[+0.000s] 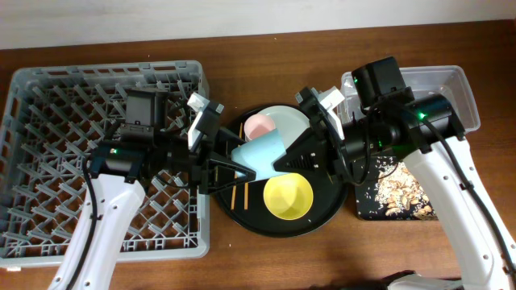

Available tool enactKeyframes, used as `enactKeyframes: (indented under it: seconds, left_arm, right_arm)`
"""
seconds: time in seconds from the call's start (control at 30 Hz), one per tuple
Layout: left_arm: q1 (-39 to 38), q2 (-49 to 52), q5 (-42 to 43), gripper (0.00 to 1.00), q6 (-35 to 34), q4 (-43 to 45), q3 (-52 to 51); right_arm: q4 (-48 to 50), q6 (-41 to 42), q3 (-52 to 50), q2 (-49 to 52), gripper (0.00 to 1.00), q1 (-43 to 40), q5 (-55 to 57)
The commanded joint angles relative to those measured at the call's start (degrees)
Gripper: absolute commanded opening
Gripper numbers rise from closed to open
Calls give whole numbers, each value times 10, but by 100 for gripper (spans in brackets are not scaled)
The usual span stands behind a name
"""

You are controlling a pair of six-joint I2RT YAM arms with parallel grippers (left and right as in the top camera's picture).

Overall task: Sort waste into correct bins and load items into the dishwasher rack
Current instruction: 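Hand the blue cup from the right gripper to the left gripper, then place the blue cup upside down in the dish rack with the left gripper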

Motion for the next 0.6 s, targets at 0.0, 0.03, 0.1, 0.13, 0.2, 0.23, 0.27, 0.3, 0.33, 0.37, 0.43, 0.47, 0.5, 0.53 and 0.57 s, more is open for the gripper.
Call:
enactKeyframes:
  seconds: [0.0, 0.03, 0.1, 0.13, 0.2, 0.23, 0.27, 0.3, 0.33, 0.37, 0.43, 0.47, 0.5, 0.53, 0.57]
  left_arm:
    - [-1, -5, 14, 67, 7, 2, 7]
    - [-1, -5, 14, 65, 7, 2, 7]
    - [-1, -5, 14, 55, 7, 2, 7]
    - [-1, -5, 14, 51, 7, 2, 7]
    - [-1, -5, 14, 44, 7, 2, 7]
    - [-1, -5, 14, 43, 7, 2, 7]
    - [-1, -5, 14, 43, 7, 2, 7]
    - [-1, -5, 14, 43, 7, 2, 7]
    - [-1, -5, 14, 45, 7, 2, 7]
    - [-1, -5, 14, 47, 7, 2, 7]
    - [-1, -5, 14, 47, 7, 2, 7]
    - [-1, -5, 14, 48, 7, 2, 7]
    - [-1, -5, 14, 47, 6, 2, 7]
    - [-1, -5, 14, 47, 6, 2, 7]
    - [0, -5, 14, 47, 6, 2, 7]
  right_arm:
    - [2, -8, -3, 5, 7, 4, 8]
    - [2, -8, -3, 5, 8, 4, 8]
    - [2, -8, -3, 5, 9, 4, 8]
    - [2, -8, -3, 5, 9, 4, 8]
    - [3, -8, -3, 5, 9, 4, 8]
    - [3, -8, -3, 5, 9, 4, 8]
    - [3, -8, -3, 5, 9, 4, 7]
    - [3, -8, -3, 5, 10, 4, 7]
    - [4, -8, -3, 5, 12, 4, 7]
    - [3, -8, -3, 5, 13, 4, 7]
    - [4, -8, -3, 5, 15, 4, 8]
    - [4, -8, -3, 5, 18, 4, 8]
    - [4, -8, -3, 5, 20, 4, 8]
    - [4, -8, -3, 5, 29, 4, 10]
    - [5, -8, -3, 5, 36, 2, 18]
